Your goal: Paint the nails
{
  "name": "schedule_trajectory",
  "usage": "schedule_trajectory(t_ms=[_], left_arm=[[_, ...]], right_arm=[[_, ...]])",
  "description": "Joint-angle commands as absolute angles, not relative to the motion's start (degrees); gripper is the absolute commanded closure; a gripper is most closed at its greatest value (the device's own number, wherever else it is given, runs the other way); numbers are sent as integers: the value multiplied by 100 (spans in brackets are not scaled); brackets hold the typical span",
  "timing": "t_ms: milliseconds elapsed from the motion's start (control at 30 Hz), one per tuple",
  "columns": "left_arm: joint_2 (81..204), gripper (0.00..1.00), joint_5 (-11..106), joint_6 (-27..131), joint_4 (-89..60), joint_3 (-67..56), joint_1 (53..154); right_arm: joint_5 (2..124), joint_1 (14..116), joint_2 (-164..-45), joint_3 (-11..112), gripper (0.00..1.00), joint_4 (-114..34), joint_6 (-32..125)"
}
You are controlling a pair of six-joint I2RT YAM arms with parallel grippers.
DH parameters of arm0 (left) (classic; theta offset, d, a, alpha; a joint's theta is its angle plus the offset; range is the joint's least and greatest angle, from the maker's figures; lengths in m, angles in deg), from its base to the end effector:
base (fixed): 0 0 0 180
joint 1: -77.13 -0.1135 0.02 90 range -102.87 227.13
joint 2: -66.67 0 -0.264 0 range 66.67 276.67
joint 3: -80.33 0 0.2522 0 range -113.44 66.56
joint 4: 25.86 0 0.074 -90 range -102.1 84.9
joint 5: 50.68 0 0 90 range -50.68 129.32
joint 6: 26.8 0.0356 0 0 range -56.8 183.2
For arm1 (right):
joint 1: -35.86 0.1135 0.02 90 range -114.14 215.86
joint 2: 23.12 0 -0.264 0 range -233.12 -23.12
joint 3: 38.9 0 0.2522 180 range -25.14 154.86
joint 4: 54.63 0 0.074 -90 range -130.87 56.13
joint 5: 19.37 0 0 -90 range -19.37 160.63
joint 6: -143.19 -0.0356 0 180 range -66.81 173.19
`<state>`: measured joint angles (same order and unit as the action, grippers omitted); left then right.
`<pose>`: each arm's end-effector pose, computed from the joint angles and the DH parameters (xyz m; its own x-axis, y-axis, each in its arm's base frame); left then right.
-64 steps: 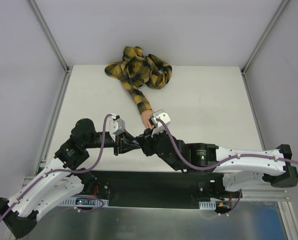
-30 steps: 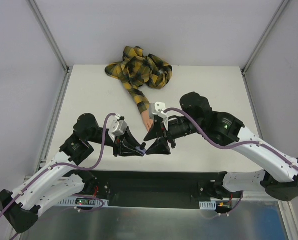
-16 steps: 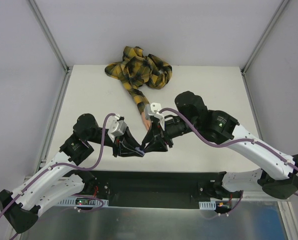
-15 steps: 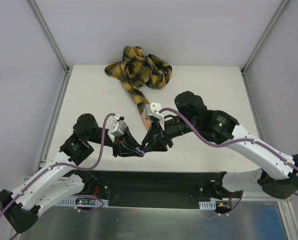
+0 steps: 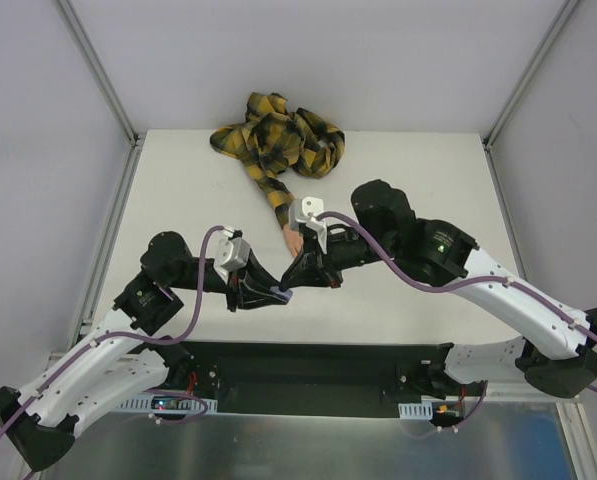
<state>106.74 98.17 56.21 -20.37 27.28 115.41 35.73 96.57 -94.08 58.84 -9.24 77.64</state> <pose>0.1031 -0.1202 0.3521 -0.0185 -0.0656 -0.9977 0.9917 -0.1285 -0.0099 0.1079 0.2340 0.4438 0.2637 -0.2237 -0.9383 -0.9573 -0.1804 -0.2260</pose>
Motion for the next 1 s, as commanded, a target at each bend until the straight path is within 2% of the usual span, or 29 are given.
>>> schedule_trajectory(t_ms=[0, 100, 200, 233, 267, 333, 400, 467, 533, 567, 633, 667, 767, 900, 967], left_arm=[[10333, 100, 8286, 5950, -2256, 2631, 11510], [10104, 100, 7409, 6029, -2256, 2710, 11484], [9788, 100, 6529, 6021, -2378, 2877, 11449], [9735, 100, 6351, 6099, -2387, 2964, 11448], [9647, 100, 6236, 6117, -2387, 2974, 11448], [9637, 100, 6243, 6144, -2387, 2992, 11440], [9716, 100, 6419, 6118, -2396, 2956, 11440], [9813, 100, 6586, 6082, -2387, 2930, 11440], [9883, 100, 6700, 6100, -2379, 2930, 11448], [9901, 100, 6744, 6100, -2379, 2930, 11448], [9962, 100, 6893, 6082, -2370, 2904, 11448], [10006, 100, 7155, 6065, -2370, 2895, 11448], [10357, 100, 7971, 6047, -2177, 2693, 11448], [10516, 100, 8658, 5986, -2124, 2561, 11440], [10560, 100, 9046, 5924, -2228, 2543, 11448]], right_arm=[[3793, 9782, -9352, 5871, 99, -1133, 7255], [4775, 10072, -9290, 5546, 100, -1625, 6666], [6827, 10528, -9238, 4967, 100, -2285, 4896], [8200, 10703, -9203, 4782, 99, -2303, 3697], [8588, 11071, -9229, 4406, 100, -2590, 3258], [9562, 11563, -9447, 4525, 100, -2454, 3095], [9866, 11654, -9938, 5200, 100, -2050, 3105], [9928, 11689, -10029, 5360, 100, -1995, 3122], [9937, 11751, -9976, 5308, 90, -2084, 3280], [9998, 11751, -9959, 5334, 77, -2014, 3446], [10068, 11751, -9862, 5448, 63, -1725, 3736], [10060, 11742, -9809, 5501, 48, -1593, 3946], [9798, 11672, -9502, 5642, 29, -1196, 4501], [8867, 11339, -8782, 5318, 20, -1300, 5081], [7560, 10795, -8484, 5046, 19, -1573, 5284]])
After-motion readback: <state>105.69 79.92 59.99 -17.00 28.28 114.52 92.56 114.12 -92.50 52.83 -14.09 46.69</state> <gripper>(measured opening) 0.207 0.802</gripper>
